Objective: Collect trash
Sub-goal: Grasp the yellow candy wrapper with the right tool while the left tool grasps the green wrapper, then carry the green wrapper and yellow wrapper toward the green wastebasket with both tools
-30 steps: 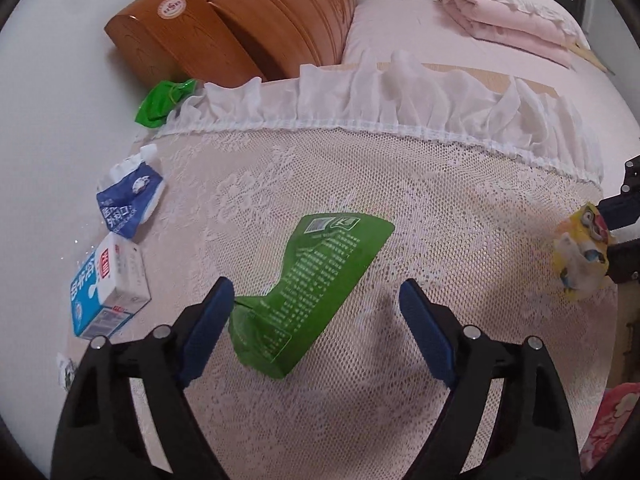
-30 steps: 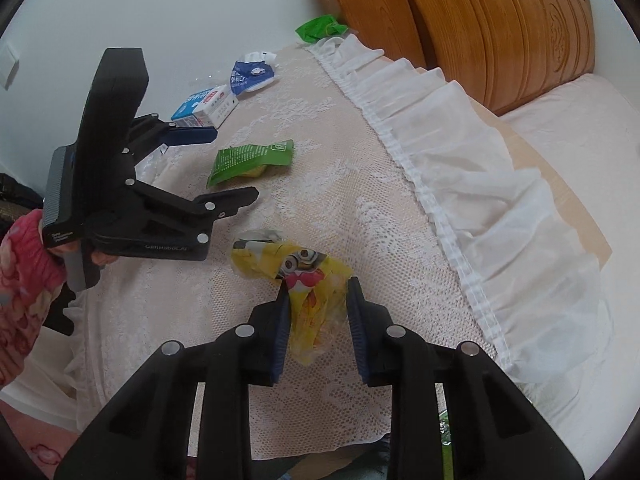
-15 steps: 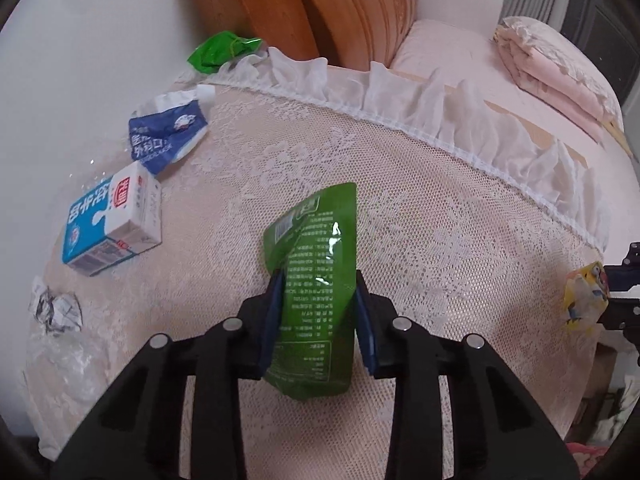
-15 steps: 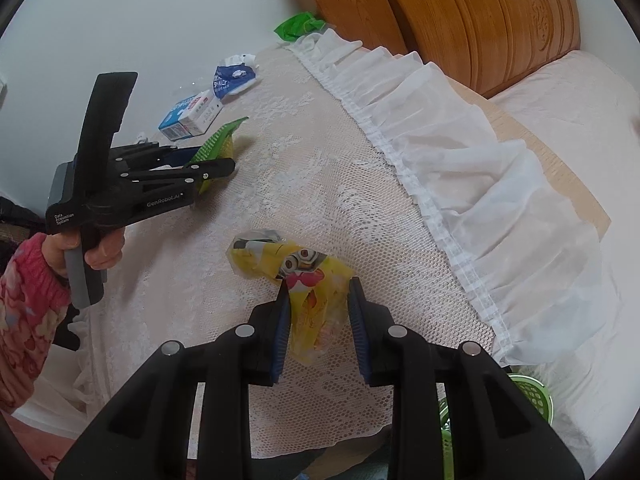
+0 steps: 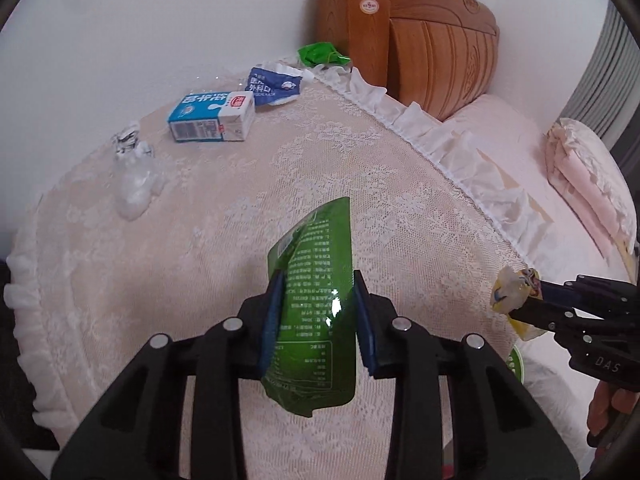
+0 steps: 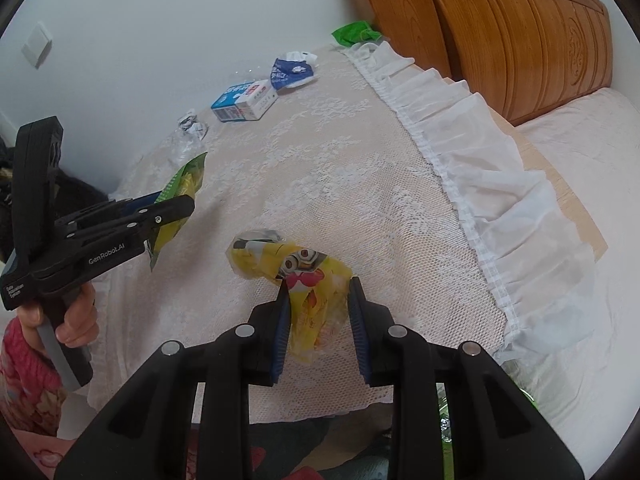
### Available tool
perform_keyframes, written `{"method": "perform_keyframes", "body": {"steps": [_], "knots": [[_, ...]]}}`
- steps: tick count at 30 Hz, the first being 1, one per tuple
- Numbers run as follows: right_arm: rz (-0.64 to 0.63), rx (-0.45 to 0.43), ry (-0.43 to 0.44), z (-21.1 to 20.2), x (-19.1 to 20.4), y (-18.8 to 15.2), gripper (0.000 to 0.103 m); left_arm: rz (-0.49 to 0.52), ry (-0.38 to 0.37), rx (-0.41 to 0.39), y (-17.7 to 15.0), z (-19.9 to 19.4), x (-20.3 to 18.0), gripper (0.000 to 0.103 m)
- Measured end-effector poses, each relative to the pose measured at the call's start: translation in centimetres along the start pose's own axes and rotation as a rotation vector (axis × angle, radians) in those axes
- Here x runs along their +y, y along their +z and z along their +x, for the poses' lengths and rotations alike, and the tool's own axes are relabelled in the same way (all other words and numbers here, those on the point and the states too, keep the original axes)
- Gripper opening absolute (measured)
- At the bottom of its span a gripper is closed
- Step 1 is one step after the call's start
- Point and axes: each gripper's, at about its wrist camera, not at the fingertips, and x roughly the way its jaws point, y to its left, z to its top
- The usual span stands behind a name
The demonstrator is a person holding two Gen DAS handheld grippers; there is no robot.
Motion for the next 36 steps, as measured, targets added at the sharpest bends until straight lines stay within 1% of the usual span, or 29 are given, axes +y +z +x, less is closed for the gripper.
{"method": "perform_keyframes", "body": {"steps": [3,5,11,16,24,29,32,34,36], "knots": [[-0.024,0.013,0.024,-0.3,0.8,-0.7,0.029,-0.041,0.018,-0.009,-1.8,-1.7,-0.4,0.033],[-0.040,0.020,0.041,-0.5,1.2,-1.2,0.029,-0.060,0.017,-0.010,-2.8,-2.6,-0.8,0.033],[-0.083,0.016,0.060,-1.4,2.0,-2.0,0.029,-0.054,0.022,-0.005,-5.0,-3.8,-2.9,0.033],[-0.087,0.001,0.057,-2.3,1.9,-2.5,0.029,-0.031,0.006,-0.006,-5.7,-4.2,-4.7,0.033],[-0.047,-0.013,0.040,-3.4,0.8,-3.3,0.029,0.025,-0.028,0.001,-5.9,-4.2,-7.0,0.033],[-0.001,-0.039,-0.005,-5.1,-1.0,-4.8,0.029,0.092,-0.068,0.027,-6.3,-3.6,-9.6,0.033],[0.048,-0.044,-0.070,-6.5,-3.1,-6.9,0.029,0.144,-0.112,0.055,-6.6,-2.8,-12.1,0.033],[0.106,-0.032,-0.121,-7.3,-5.2,-9.0,0.029,0.179,-0.143,0.062,-6.7,-2.3,-13.9,0.031],[0.170,-0.016,-0.154,-8.1,-7.2,-11.0,0.029,0.203,-0.167,0.066,-6.7,-1.8,-15.3,0.029]]}}
